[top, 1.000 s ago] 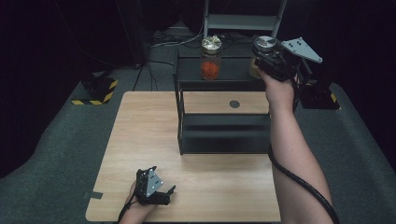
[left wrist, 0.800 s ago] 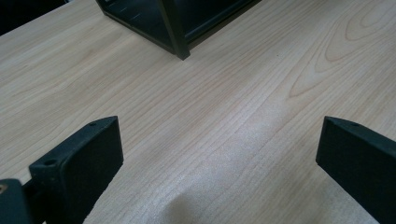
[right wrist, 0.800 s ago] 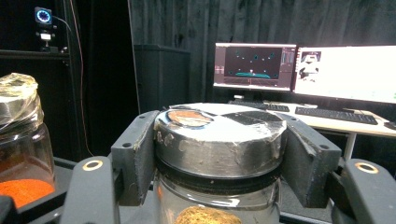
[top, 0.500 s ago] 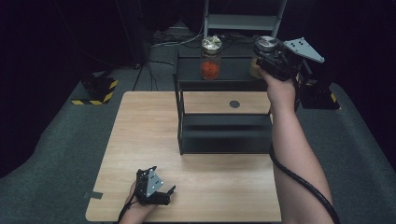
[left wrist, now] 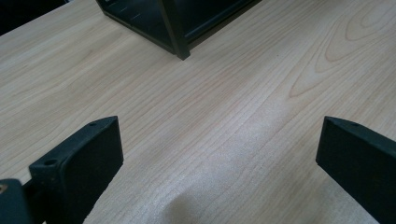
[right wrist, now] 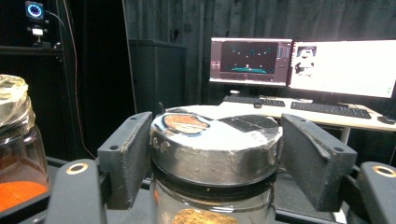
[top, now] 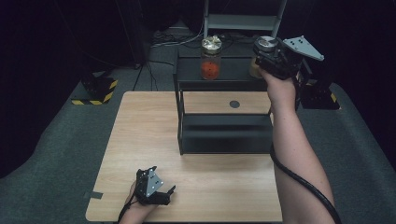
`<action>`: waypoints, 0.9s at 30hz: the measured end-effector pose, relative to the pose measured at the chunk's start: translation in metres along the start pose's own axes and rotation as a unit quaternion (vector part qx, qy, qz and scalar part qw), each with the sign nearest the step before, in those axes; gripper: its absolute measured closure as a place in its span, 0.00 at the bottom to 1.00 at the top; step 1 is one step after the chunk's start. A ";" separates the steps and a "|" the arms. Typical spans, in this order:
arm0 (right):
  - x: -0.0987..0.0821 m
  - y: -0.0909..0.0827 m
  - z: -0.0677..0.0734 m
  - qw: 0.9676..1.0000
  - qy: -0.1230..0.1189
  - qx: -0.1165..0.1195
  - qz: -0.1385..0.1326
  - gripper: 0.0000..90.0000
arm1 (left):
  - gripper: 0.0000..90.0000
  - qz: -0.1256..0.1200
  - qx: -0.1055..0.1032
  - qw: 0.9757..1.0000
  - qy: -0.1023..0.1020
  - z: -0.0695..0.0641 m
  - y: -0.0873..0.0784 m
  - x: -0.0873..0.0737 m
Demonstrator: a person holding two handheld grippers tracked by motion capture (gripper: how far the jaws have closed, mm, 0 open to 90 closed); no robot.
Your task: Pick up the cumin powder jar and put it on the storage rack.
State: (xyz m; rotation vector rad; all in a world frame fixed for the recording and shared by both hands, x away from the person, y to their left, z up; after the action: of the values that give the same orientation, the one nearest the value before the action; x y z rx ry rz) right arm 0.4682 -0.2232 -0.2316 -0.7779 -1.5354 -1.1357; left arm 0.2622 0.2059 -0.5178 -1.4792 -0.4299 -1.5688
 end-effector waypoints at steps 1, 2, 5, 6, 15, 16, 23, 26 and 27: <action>0.000 0.000 0.000 1.000 0.001 -0.001 0.000 0.28 | 0.01 0.000 0.000 1.000 0.000 0.000 0.000 0.000; 0.000 0.000 -0.001 1.000 0.003 -0.002 0.001 0.26 | 0.01 0.000 0.000 1.000 0.000 0.000 0.000 0.000; 0.000 0.000 -0.002 1.000 0.006 -0.004 0.002 0.24 | 0.01 0.000 0.000 1.000 -0.001 0.000 0.000 0.000; 0.000 -0.001 -0.002 1.000 0.007 -0.004 0.001 0.22 | 0.01 0.000 0.000 1.000 -0.001 0.000 0.000 0.000; -0.001 -0.002 -0.001 1.000 0.008 -0.010 0.002 0.01 | 0.01 0.001 0.000 1.000 0.000 0.000 0.000 0.000; -0.001 -0.002 -0.001 1.000 0.009 -0.010 0.001 0.00 | 0.01 0.001 -0.001 1.000 0.000 0.000 0.000 0.000; 0.000 -0.005 0.000 1.000 0.013 -0.008 0.001 0.00 | 0.01 0.002 -0.001 1.000 0.002 0.000 0.000 0.000; 0.001 -0.007 0.000 1.000 0.015 -0.006 0.001 0.00 | 0.01 0.002 -0.001 1.000 0.003 0.000 0.000 0.000; 0.002 -0.008 0.000 1.000 0.015 -0.006 0.001 0.00 | 0.01 0.003 -0.001 1.000 0.005 -0.001 0.001 0.001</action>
State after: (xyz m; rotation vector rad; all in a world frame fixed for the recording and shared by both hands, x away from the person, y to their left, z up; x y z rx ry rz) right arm 0.4607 -0.2265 -0.2322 -0.7675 -1.5048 -1.1510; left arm 0.2624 0.2050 -0.5176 -1.4731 -0.4176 -1.5708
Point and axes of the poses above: each handheld gripper's, and its own axes: y roughly forward along the jaws, x roughly out of its top, z roughly to its left, the point moved 9 cm from there along y, roughly forward along the jaws, and after that the axes turned 13 degrees about -z, right-handed, at the moved point
